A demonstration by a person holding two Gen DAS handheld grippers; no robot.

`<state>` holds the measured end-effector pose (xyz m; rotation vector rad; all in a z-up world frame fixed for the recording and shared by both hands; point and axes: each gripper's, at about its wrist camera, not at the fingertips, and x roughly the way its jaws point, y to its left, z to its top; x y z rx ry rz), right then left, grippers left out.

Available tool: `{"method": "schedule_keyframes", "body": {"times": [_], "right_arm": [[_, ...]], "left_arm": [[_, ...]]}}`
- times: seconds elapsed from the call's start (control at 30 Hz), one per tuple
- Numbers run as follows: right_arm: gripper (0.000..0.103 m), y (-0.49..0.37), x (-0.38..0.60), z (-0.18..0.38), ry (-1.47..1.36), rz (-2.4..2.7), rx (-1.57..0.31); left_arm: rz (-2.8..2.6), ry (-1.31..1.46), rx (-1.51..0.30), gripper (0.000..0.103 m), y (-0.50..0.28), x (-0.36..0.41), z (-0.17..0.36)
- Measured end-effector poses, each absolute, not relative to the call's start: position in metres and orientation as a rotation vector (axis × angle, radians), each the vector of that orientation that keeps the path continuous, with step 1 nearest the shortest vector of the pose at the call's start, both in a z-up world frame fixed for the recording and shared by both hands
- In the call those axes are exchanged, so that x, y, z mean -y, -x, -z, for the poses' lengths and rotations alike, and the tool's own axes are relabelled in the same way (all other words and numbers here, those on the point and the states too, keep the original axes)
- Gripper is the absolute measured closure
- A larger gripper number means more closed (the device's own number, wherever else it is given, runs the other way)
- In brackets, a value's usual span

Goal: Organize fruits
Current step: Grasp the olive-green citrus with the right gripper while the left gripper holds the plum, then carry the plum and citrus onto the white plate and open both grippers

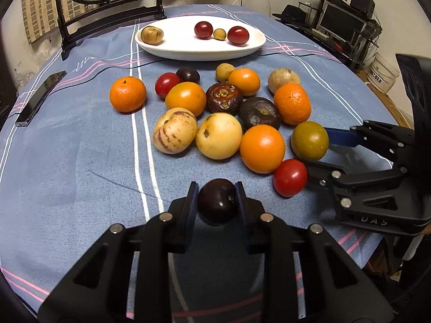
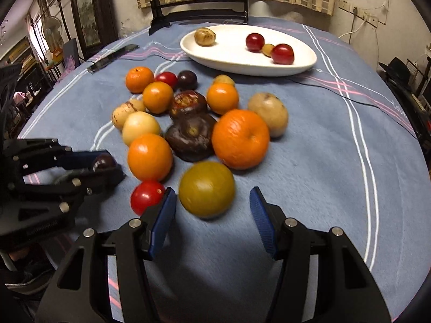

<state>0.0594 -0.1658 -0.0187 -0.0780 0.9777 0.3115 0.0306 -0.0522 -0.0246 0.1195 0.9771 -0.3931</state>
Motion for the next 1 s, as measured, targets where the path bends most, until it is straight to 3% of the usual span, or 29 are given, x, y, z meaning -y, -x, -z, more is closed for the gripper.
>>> {"method": "schedule_keyframes", "body": {"times": [0.03, 0.07, 0.57, 1.0], "right_arm": [[0.061, -0.061, 0.164, 0.018, 0.073, -0.328, -0.978], [0.063, -0.060, 0.163, 0.018, 0.079, -0.320, -0.971], [0.063, -0.034, 0.201, -0.009, -0.004, -0.284, -0.872], [0.063, -0.055, 0.224, -0.066, -0.033, -0.263, -0.717]], "left_arm": [[0.394, -0.118, -0.977, 0.076, -0.030, 0.052, 0.025], [0.394, -0.118, -0.977, 0.076, -0.030, 0.052, 0.024], [0.413, -0.096, -0.932, 0.076, -0.021, 0.046, 0.000], [0.400, -0.131, -0.801, 0.076, -0.058, 0.054, -0.063]]}}
